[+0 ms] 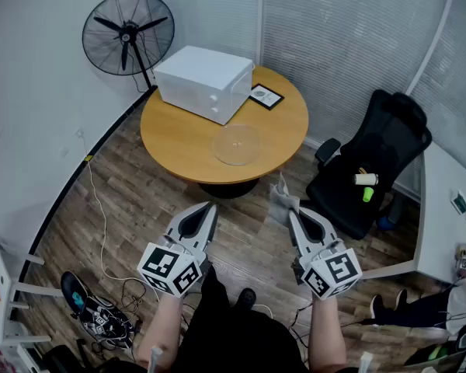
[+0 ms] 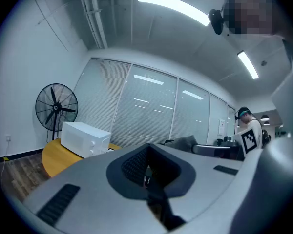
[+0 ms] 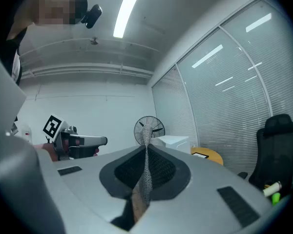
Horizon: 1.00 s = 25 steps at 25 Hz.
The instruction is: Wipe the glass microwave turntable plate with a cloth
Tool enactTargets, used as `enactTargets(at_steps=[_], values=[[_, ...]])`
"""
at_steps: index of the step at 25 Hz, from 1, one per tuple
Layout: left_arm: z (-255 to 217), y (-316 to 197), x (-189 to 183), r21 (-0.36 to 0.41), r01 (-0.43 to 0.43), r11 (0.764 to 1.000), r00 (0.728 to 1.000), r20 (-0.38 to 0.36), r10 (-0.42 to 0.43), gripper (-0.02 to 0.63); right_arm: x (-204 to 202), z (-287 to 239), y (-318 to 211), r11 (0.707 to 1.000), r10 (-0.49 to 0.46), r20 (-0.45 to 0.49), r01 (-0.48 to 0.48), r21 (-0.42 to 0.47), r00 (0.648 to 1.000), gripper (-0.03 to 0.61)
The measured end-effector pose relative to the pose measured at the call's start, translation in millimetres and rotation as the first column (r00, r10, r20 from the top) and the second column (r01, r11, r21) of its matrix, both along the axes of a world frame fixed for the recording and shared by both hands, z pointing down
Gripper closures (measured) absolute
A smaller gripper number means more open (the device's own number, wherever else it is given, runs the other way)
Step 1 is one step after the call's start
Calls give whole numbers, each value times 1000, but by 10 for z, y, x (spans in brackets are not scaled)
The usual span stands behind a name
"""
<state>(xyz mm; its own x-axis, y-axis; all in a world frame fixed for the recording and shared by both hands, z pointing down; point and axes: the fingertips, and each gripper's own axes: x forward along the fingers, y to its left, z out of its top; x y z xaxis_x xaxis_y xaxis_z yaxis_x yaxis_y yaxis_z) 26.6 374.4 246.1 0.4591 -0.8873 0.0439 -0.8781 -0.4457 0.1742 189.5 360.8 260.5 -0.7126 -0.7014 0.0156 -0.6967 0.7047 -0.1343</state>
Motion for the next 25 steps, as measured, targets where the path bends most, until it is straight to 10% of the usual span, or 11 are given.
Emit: enactTargets(at_steps=[25], values=[[336, -148, -75, -62, 39, 997, 999, 18, -38, 618, -98, 219, -231, 999, -13, -3, 13, -35, 1000, 557]])
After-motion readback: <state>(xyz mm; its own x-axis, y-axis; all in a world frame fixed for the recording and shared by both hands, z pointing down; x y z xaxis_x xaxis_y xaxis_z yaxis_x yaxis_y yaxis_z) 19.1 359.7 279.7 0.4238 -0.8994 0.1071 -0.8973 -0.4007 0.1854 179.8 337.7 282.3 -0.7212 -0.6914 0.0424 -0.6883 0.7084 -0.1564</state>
